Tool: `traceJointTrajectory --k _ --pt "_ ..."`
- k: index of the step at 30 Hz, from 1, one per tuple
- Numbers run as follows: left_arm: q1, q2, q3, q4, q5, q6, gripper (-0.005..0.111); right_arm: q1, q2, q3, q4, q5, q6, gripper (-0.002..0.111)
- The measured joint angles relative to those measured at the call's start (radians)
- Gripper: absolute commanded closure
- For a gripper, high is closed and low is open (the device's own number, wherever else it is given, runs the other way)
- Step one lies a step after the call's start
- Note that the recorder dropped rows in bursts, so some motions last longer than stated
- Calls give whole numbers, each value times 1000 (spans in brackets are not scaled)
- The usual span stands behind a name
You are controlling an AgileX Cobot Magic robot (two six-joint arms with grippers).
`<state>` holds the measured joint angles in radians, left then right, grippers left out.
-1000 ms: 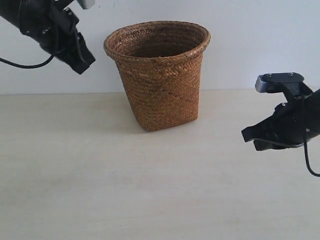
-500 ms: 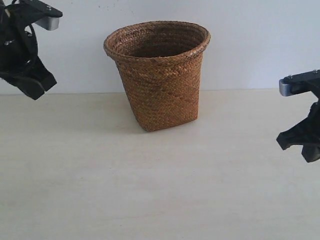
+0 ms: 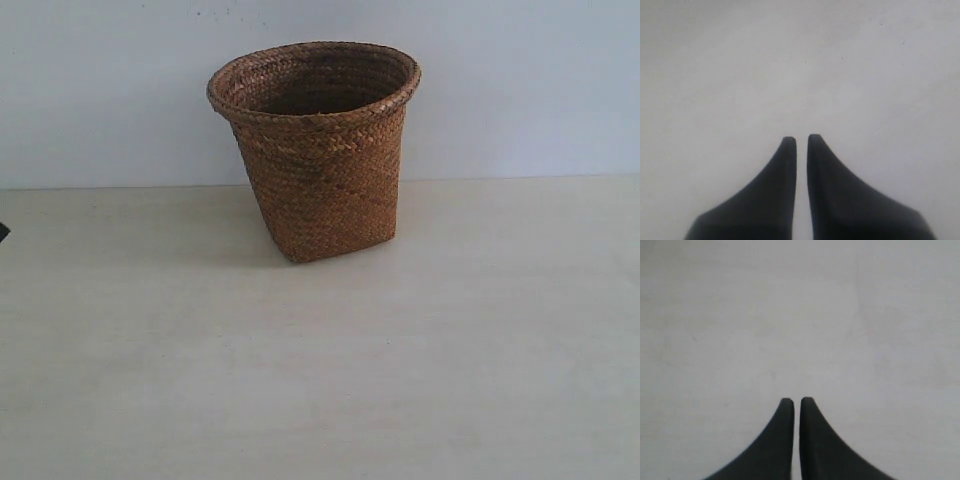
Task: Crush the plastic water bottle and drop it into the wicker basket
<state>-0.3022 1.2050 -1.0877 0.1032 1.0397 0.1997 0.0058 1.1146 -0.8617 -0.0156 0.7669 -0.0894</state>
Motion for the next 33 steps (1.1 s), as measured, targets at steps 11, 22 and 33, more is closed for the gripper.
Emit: traceJointTrajectory --k 11,22,33 --pt "0 -376 336 0 -284 -64 102 -4 -437 227 0 -246 47 108" --pt "0 -722 499 -37 -391 -130 102 -4 -785 363 4 -363 123 108" --pt "0 -993 688 -130 -588 -135 102 -4 -1029 564 16 -511 152 108"
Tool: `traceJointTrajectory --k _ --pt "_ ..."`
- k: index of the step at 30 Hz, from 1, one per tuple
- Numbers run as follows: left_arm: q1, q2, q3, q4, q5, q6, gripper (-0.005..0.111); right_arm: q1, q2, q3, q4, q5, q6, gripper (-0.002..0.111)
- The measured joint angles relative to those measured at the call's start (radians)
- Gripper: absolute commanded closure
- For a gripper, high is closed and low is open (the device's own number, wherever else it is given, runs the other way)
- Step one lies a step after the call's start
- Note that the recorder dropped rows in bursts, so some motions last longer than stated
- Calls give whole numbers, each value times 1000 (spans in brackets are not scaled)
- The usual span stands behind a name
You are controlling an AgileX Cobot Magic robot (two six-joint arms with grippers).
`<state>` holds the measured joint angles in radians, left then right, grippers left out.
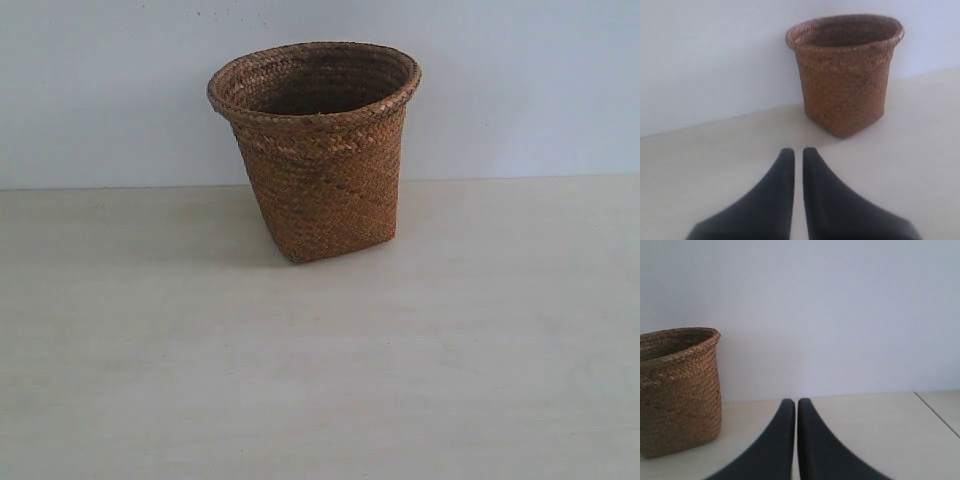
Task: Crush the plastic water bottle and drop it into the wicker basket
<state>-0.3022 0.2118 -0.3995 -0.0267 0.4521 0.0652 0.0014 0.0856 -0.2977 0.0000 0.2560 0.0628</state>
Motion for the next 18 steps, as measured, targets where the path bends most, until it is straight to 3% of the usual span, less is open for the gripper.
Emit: traceJointTrajectory --k 7,18 --pt "0 -48 66 -4 -73 -78 102 0 -15 110 0 -53 2 108" --pt "0 -48 76 -6 -114 -121 102 0 -15 112 0 -55 2 108"
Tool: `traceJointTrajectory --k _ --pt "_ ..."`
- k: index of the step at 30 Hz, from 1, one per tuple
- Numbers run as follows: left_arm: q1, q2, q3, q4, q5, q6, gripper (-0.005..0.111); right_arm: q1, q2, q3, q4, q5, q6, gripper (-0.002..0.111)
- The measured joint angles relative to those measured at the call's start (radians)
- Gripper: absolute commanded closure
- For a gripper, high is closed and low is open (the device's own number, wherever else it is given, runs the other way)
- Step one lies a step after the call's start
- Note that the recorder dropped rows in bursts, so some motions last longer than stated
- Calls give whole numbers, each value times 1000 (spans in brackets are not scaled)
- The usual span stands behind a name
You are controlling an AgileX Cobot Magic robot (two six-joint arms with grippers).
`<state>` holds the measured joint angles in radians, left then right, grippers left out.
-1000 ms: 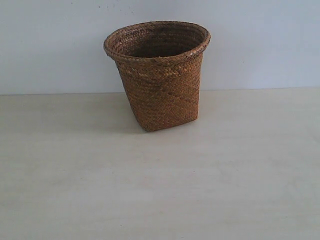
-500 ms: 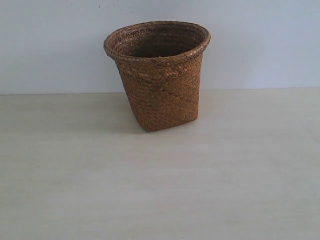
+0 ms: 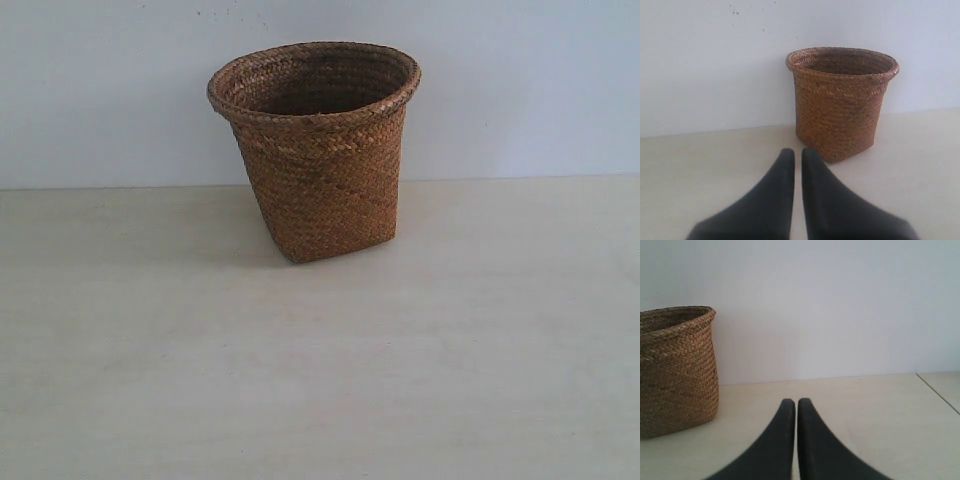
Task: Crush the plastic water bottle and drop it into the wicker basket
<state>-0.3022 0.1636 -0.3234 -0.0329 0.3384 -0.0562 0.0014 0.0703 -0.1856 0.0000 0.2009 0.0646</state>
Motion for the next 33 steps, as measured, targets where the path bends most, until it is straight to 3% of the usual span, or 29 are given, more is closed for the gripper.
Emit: traceJointTrajectory --k 17,28,33 --pt "4 -21 32 33 -30 -2 102 0 0 0 0 -2 2 108" --pt "155 -79 172 14 -70 2 102 0 0 0 0 -2 2 108" --pt "185 -79 230 9 -116 4 102 0 0 0 0 -2 4 108"
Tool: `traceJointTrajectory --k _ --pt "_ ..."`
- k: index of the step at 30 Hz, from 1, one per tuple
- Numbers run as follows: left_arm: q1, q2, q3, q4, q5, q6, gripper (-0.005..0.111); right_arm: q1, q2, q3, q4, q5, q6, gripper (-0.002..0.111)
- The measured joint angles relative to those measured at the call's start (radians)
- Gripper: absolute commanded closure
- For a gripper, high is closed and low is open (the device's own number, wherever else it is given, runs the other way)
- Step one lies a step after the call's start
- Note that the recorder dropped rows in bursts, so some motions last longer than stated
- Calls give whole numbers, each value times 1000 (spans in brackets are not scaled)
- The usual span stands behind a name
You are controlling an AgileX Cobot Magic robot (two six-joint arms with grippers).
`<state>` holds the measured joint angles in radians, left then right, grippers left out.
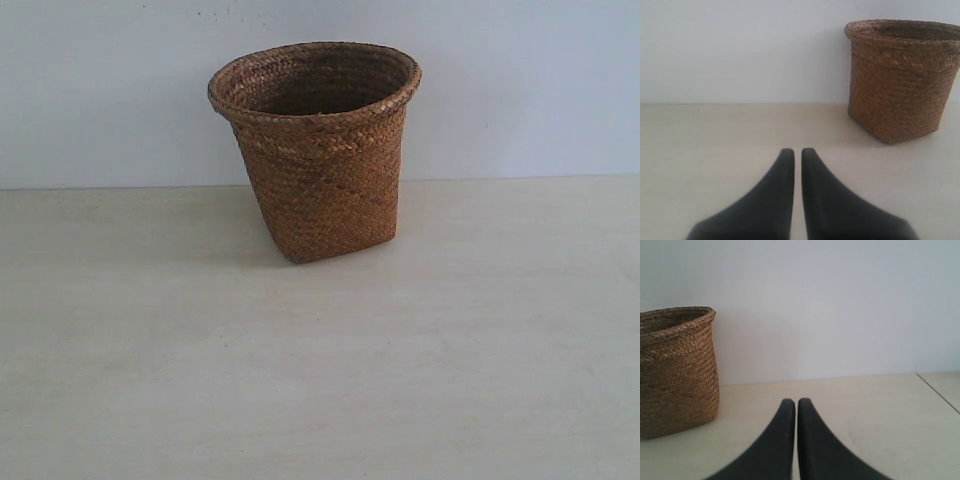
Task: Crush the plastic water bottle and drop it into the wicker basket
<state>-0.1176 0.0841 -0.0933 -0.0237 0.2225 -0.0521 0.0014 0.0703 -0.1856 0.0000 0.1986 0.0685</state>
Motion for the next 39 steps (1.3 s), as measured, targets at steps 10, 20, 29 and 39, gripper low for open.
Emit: traceJointTrajectory --k 10,20,29,39 --pt "4 -78 88 -2 -12 0 102 0 0 0 0 0 0 108" --pt "12 -80 90 -2 59 4 102 0 0 0 0 -2 0 108" --pt "12 -80 90 -2 61 4 102 0 0 0 0 -2 0 108" --pt "12 -80 90 -2 61 4 102 0 0 0 0 -2 0 108"
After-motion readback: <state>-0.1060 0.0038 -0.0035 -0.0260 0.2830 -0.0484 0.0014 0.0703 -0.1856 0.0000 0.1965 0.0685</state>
